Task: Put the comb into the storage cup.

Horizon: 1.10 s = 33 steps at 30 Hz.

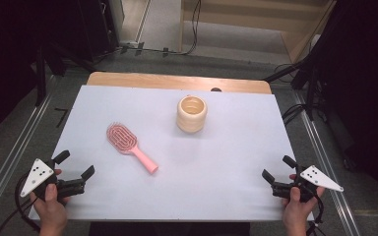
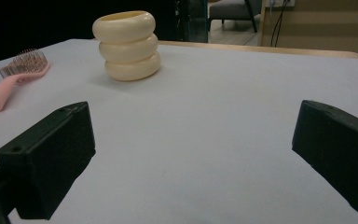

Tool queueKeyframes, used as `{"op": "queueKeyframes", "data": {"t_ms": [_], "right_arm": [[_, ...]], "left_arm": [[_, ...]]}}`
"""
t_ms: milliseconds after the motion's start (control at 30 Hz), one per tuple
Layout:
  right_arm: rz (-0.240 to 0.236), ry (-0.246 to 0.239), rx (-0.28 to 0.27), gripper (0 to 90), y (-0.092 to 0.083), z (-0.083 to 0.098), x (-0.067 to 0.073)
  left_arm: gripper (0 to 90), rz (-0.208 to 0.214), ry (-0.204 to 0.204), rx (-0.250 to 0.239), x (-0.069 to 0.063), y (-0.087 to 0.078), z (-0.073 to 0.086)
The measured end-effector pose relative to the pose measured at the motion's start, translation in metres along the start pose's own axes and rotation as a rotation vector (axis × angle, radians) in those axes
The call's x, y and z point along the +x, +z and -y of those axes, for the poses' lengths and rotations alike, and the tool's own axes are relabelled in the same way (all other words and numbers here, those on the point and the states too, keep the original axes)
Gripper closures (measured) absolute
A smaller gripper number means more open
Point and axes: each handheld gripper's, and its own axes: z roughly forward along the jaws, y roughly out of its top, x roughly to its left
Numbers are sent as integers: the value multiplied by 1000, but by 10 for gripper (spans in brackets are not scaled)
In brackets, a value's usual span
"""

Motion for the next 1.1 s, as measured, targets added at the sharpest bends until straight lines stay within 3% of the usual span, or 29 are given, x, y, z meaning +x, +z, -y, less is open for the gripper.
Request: {"op": "queueKeyframes", "data": {"t_ms": [267,433,833,1100], "right_arm": [[-13,-9,18,0,2,-4,0],[-41,-13,48,0,7,-12,7],[-48,-64,92,0,27,-32,21],[-106,-99,129,0,40,-44,36]], "left_arm": [[0,8,-1,3,-1,-1,1],[0,9,1,1,-1,-1,1],[0,8,4,1,-1,0,1],[0,7,4,-1,-2,0,1]]}}
